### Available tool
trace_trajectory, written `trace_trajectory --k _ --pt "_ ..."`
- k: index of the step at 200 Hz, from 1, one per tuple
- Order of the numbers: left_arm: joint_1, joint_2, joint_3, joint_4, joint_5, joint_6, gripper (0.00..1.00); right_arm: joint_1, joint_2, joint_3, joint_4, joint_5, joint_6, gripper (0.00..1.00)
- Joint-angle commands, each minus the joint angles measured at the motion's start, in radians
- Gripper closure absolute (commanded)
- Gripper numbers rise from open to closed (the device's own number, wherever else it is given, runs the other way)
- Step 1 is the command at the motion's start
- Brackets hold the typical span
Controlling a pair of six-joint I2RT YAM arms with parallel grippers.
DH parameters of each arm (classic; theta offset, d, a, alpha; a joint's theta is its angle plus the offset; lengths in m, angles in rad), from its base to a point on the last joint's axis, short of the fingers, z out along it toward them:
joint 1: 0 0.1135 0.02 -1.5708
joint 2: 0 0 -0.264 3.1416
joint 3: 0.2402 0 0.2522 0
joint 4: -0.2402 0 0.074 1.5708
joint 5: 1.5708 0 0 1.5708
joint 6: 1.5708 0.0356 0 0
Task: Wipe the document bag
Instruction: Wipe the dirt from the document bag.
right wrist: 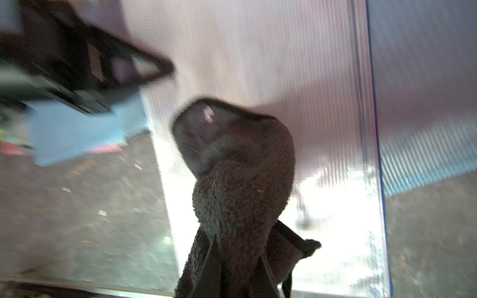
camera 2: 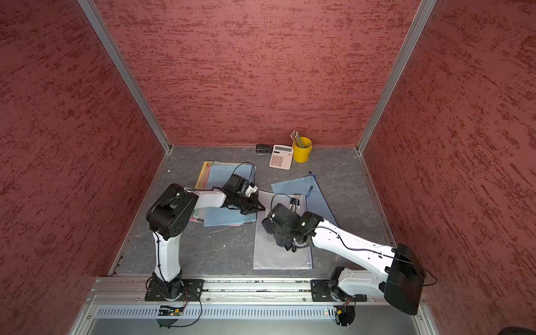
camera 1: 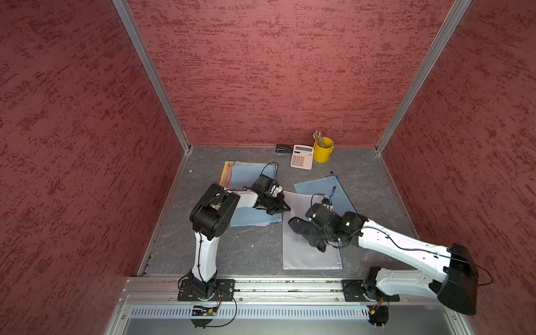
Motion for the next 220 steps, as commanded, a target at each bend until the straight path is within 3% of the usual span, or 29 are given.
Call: trace_trajectory --k 1,26,48,95,117,142,159,182,199,220 --pt "-0.013 -0.009 0.021 -0.007 -0.010 0.045 1.00 -0.037 0.138 0.079 0.101 0.072 -0.177 1.00" --pt "-0.020 -0.016 0.007 0.012 -0.023 0.026 1.00 -0.053 0.325 -0.001 0.367 0.071 -0.210 1.00" --pt "-0.016 -0.028 -0.014 0.033 -0.037 0.000 1.00 -0.058 0.420 -0.111 0.500 0.051 -0.159 1.00" --pt "-0.008 -0.022 -0.044 0.100 -0.060 -0.083 1.00 -0.039 0.419 -0.330 0.459 0.012 -0.058 1.00" --pt "0.013 -0.025 -0.062 0.126 -0.063 -0.104 1.00 0.029 0.337 -0.486 0.398 -0.074 0.117 1.00" --pt "0.042 -0.030 -0.077 0.127 -0.055 -0.098 1.00 0.153 0.088 -0.577 0.207 -0.117 0.348 1.00" --pt "0.055 -0.034 -0.077 0.105 -0.045 -0.068 1.00 0.208 -0.055 -0.555 -0.003 -0.104 0.428 1.00" --pt "0.055 -0.035 -0.054 0.045 -0.025 -0.004 1.00 0.193 -0.136 -0.414 -0.209 0.012 0.381 1.00" --pt "0.046 -0.040 -0.047 0.017 -0.020 0.022 1.00 0.105 -0.064 -0.210 -0.222 0.131 0.231 1.00" --pt "0.027 -0.048 -0.044 0.003 -0.022 0.041 1.00 0.042 0.126 0.023 -0.105 0.218 0.022 1.00"
